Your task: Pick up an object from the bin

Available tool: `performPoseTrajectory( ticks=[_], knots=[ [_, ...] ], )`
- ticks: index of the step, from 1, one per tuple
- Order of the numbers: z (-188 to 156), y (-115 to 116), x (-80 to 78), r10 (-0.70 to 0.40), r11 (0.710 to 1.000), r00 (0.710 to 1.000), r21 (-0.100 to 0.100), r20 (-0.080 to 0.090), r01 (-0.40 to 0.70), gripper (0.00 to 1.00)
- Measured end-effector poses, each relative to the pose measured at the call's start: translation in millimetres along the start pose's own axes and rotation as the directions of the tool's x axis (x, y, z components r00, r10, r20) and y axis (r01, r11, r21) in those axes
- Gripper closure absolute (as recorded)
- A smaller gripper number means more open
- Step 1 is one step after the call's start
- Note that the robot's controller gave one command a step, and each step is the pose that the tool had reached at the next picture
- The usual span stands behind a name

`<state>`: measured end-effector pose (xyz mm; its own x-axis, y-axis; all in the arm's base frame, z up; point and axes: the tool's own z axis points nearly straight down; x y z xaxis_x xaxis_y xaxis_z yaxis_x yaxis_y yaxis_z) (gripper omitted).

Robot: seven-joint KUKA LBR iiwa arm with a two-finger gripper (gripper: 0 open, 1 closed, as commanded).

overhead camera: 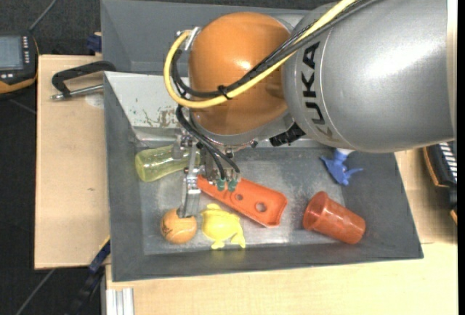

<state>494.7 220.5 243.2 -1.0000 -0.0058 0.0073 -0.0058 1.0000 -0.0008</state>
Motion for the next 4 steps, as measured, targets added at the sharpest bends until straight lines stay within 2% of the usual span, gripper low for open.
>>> performPoseTrajectory(
  ticks=[1,2,3,4],
  knots=[
    [-4.9,-1.7,-2.0,0.005,1.0,1.0,-0.003,0.009,-0.005,0.0],
    [51.6,-5.8,-31.9,-0.098,0.995,0.995,-0.002,0.01,0.098,0.0],
    [81.0,1.7,-103.8,-0.038,0.999,0.999,-0.007,0.02,0.038,0.0],
    [119.9,7.8,-95.8,-0.076,0.997,0.997,-0.003,0.008,0.077,0.0]
  ],
)
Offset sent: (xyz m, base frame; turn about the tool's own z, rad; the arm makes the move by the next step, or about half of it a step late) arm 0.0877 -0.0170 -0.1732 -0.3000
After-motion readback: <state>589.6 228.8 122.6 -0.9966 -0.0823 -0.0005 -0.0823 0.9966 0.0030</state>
